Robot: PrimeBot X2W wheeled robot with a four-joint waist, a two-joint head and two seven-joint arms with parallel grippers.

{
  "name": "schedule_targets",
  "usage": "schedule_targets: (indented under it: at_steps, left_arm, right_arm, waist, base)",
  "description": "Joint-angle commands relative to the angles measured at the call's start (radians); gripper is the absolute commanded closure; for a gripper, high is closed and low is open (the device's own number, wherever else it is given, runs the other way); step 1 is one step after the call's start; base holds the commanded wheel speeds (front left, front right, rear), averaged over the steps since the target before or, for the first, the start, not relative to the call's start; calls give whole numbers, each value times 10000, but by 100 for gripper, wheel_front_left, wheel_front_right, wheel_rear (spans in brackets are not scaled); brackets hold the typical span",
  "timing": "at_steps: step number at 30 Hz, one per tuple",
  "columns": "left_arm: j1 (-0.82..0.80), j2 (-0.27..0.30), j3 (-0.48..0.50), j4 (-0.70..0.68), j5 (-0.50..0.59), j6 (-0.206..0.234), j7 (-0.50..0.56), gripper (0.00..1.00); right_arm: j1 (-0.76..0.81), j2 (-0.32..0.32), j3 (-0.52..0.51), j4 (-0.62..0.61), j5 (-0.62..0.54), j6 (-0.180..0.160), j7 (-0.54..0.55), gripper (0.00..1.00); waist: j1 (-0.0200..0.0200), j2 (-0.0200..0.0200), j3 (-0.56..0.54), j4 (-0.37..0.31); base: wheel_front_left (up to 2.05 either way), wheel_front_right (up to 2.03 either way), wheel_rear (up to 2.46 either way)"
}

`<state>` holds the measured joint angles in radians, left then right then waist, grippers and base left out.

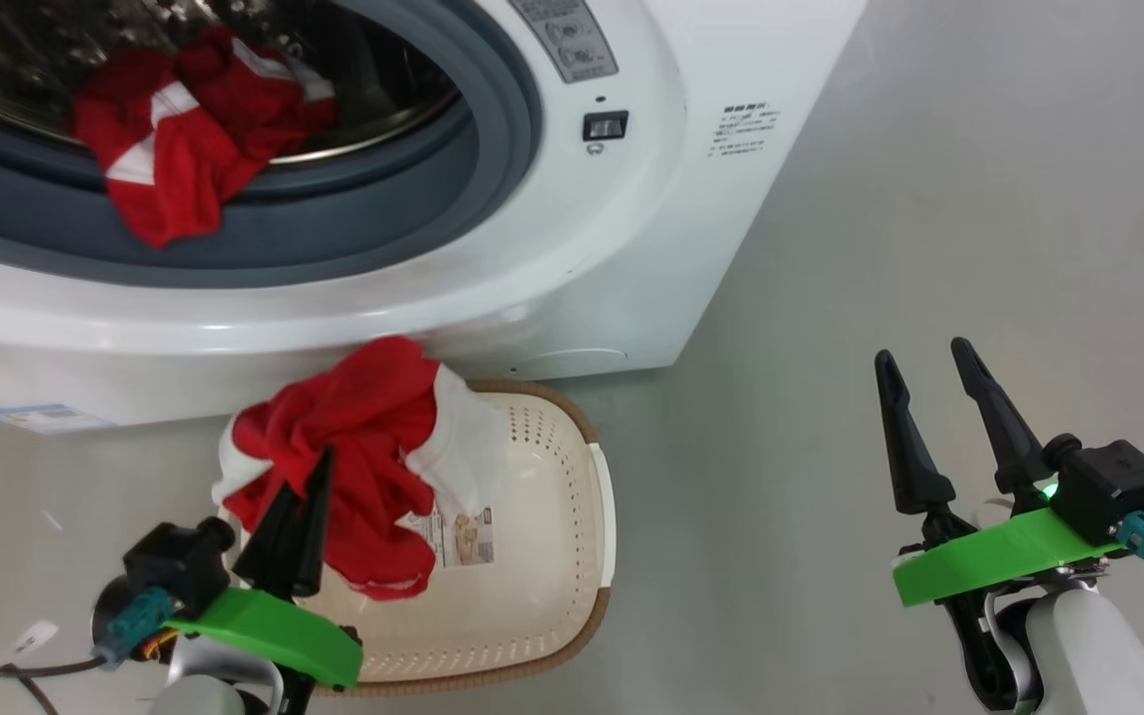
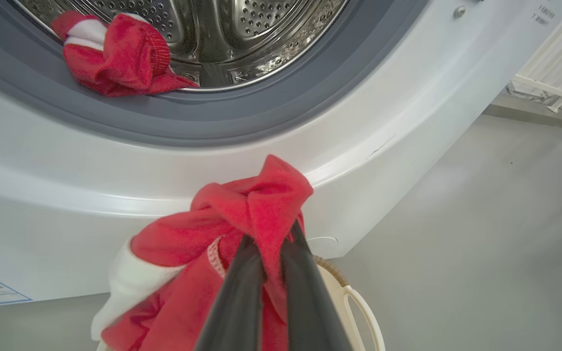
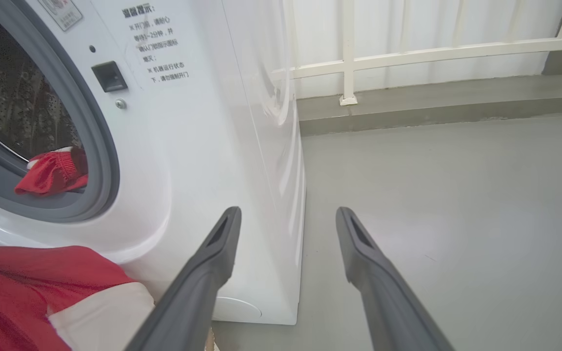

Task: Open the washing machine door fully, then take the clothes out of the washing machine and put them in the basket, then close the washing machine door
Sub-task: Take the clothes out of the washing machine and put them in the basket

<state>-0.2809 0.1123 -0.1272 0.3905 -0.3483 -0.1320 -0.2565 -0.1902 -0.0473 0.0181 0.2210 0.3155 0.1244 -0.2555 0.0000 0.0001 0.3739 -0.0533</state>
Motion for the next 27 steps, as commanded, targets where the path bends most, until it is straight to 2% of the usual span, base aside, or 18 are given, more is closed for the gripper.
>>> schedule_targets:
  at_steps: [1,15,27]
  left_arm:
    - [-315,235,195,179,34,13,-53,100]
    - [-2110,587,-1185,4099,-187,13,-53,100]
    - [-3925,829,-2481,6218,-889,13,-53,100]
  right_arm:
    - [-191,-30,289,-287,-41,63,-63,0]
    - [-792,-30,491,-552,-122,63,-63,0]
    - [-1351,-30,596,-766,-47,63,-63,0]
  waist:
    - [0,-1,241,-120]
    - [0,-1,1739,-484]
    - [0,-1,3072,-641]
  base:
    - [0,0,0]
    - [0,0,0]
    - [0,0,0]
